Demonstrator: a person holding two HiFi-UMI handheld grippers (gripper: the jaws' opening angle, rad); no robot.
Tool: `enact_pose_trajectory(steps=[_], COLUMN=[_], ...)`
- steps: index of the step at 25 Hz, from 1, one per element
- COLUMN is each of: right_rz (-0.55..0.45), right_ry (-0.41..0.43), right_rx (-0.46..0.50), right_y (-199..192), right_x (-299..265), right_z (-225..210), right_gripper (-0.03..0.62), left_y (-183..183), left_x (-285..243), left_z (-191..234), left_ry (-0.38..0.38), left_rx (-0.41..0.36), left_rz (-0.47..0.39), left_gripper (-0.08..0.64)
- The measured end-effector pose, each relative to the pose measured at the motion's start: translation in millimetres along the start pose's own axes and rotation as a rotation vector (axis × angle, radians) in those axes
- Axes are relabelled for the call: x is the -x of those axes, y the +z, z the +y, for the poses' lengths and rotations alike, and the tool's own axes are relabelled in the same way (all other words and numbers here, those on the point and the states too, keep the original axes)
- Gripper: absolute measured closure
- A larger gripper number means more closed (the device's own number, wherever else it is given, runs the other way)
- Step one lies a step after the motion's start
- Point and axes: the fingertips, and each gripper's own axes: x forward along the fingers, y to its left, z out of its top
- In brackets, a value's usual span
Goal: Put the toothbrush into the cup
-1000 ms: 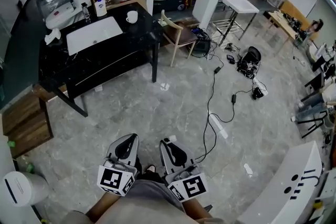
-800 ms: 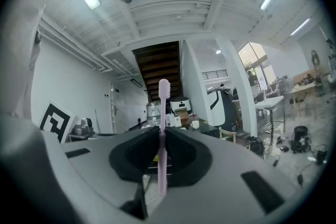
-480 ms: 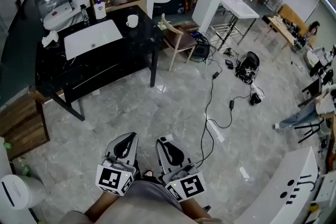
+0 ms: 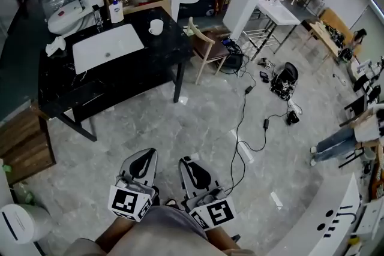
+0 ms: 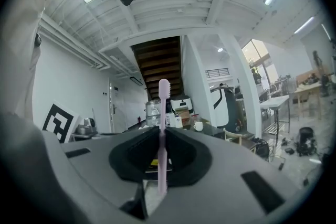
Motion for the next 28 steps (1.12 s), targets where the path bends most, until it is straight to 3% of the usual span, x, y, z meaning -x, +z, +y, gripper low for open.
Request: enact_pose_trajectory(steps=[28], right_rz=[-0.002], right_ry=[-0.034], right_rx=[0.006], right_y=[5.9], right_x=[-116.7], right_z=[10.2], right_gripper=[0.546], left_y=[28.5], left_x=[-42.1], left_z=[105.5], left_ry=[-0.054], left_rx=[0.005], left_rz=[-0.027], left_gripper=[0.552])
